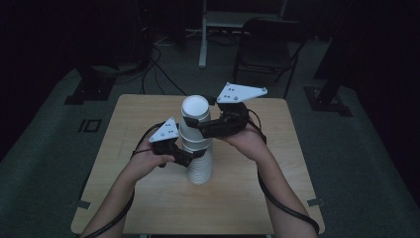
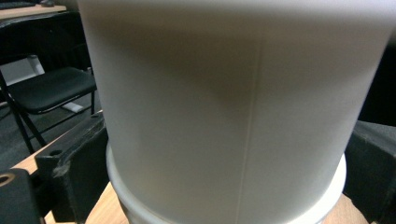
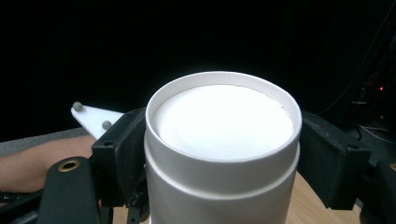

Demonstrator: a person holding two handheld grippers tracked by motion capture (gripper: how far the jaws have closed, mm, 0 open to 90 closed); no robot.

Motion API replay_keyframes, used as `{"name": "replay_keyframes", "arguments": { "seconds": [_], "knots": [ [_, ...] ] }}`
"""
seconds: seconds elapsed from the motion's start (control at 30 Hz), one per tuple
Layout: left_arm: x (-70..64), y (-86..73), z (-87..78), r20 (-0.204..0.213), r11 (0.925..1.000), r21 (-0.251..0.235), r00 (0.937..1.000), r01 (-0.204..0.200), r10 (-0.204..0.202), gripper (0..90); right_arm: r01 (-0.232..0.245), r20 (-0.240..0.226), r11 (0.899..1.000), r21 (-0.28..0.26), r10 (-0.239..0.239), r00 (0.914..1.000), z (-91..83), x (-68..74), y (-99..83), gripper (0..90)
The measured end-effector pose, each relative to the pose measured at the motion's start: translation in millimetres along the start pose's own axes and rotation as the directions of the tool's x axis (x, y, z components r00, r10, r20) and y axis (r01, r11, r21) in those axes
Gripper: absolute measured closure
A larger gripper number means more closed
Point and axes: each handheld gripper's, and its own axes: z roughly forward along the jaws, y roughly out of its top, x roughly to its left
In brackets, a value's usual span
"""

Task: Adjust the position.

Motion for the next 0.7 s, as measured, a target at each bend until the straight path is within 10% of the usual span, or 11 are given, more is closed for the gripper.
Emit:
{"name": "replay_keyframes", "arguments": {
  "seconds": [0.7],
  "knots": [
    [-0.2, 2.4, -0.2, 0.005, 0.9998, 0.019, 1.0, -0.005, 0.005, 3.6, 0.002, 0.033, 0.997, -0.076, 0.0, 0.9995, -29.7, 0.9, 36.6, 22.7]
  ]
}}
